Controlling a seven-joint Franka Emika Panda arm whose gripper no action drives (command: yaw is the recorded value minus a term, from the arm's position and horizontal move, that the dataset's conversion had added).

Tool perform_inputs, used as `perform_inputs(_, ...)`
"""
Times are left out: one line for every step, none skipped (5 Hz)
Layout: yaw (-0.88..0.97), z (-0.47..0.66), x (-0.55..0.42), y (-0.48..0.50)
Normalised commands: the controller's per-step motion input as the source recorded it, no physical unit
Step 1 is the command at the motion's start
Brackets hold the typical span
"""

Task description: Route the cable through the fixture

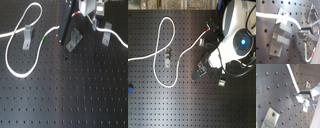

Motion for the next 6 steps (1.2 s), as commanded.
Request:
perform_inputs(-0.08, -0.53, -0.198, -0.147)
perform_inputs(-0.03, -0.45, -0.135, -0.110)
perform_inputs(-0.27, -0.26, -0.089, -0.275)
perform_inputs(-0.53, 0.03, -0.062, -0.262)
perform_inputs(-0.30, 0.16, -0.091, -0.176)
perform_inputs(0.00, 0.07, -0.040, 0.034)
